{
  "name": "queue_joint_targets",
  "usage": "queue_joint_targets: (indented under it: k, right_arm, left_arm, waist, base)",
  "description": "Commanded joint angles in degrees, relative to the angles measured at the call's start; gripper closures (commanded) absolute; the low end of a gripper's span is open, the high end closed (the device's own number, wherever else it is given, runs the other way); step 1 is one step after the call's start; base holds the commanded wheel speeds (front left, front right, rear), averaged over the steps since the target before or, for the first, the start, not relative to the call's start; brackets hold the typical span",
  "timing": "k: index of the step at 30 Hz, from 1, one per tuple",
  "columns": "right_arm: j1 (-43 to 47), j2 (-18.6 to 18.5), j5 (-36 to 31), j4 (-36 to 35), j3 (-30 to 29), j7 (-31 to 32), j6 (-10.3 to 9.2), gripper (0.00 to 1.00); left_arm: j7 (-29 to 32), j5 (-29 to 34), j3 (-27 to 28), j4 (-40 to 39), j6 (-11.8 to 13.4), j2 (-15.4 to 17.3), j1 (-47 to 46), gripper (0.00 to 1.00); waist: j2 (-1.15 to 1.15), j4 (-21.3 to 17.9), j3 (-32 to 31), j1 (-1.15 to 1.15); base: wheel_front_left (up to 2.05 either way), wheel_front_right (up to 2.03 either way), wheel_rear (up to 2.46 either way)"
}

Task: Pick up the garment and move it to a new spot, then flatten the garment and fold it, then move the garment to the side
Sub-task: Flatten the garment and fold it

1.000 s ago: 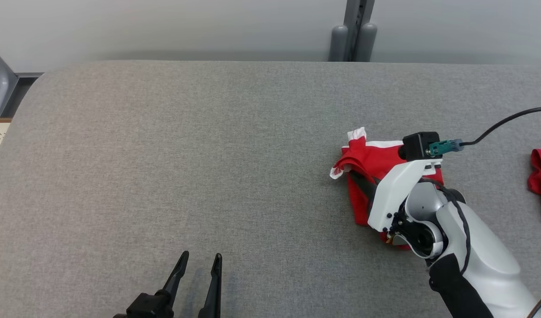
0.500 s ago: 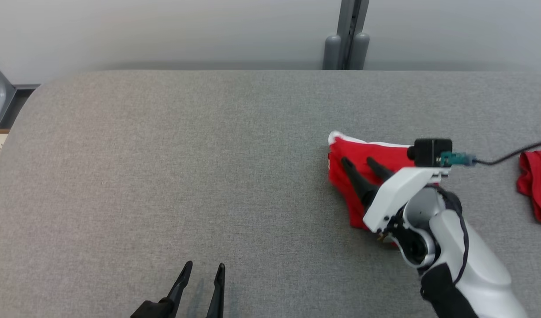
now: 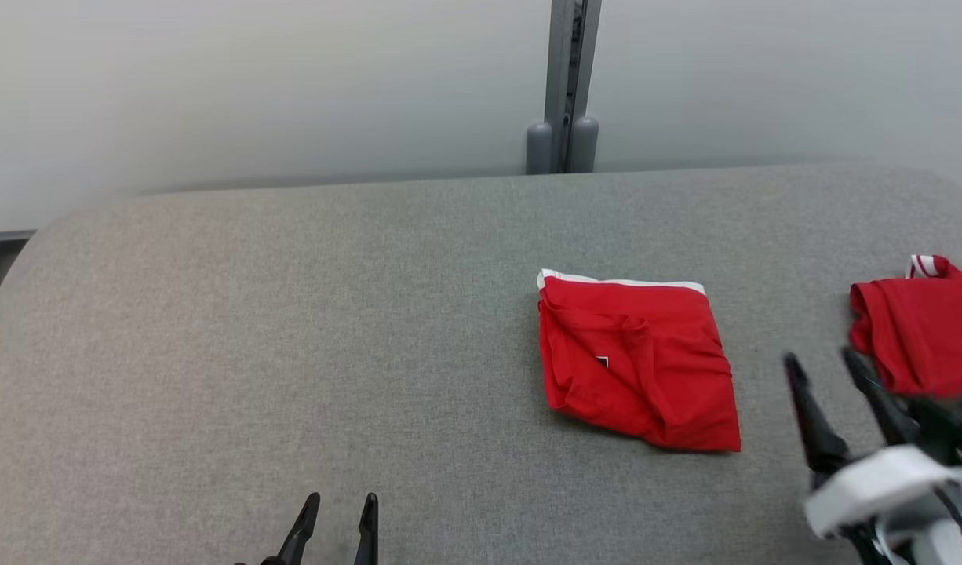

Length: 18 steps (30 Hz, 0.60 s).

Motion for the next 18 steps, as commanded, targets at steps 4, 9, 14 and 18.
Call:
queue_joint_targets:
  k: [4, 9, 14, 18]
  right_arm:
    - [7.2, -0.4, -6.6, 0.8, -6.7, -4.2, 0.00, 0.00]
    - [12.2, 2.8, -12.5, -1.0, -11.7, -4.6, 0.00, 0.00]
    - [13.0, 4.6, -14.7, -3.7, -13.1, -4.6, 0.00, 0.00]
    - [10.7, 5.0, -15.0, -5.0, -12.2, -4.6, 0.00, 0.96]
  left_arm:
    - [-0.3, 0.0, 1.4, -0.4, 0.3, 0.2, 1.1, 0.00]
    - [-0.3, 0.2, 2.9, -1.4, 0.7, 0.2, 1.3, 0.00]
    - [-0.3, 0.8, 3.5, -2.5, 0.9, 0.2, 1.6, 0.00]
    - [-0.3, 1.4, 3.6, -3.4, 1.0, 0.2, 1.0, 0.00]
  waist:
    - [0.00, 0.0, -1.9, 0.00]
    - [0.00, -0.4, -2.1, 0.00]
    - [0.00, -0.6, -2.0, 0.00]
    - [0.00, 0.3, -1.5, 0.00]
  base:
    - [0.00, 0.00, 0.00]
    - [0.00, 0.00, 0.00]
    - [0.00, 0.00, 0.00]
    - [0.00, 0.00, 0.00]
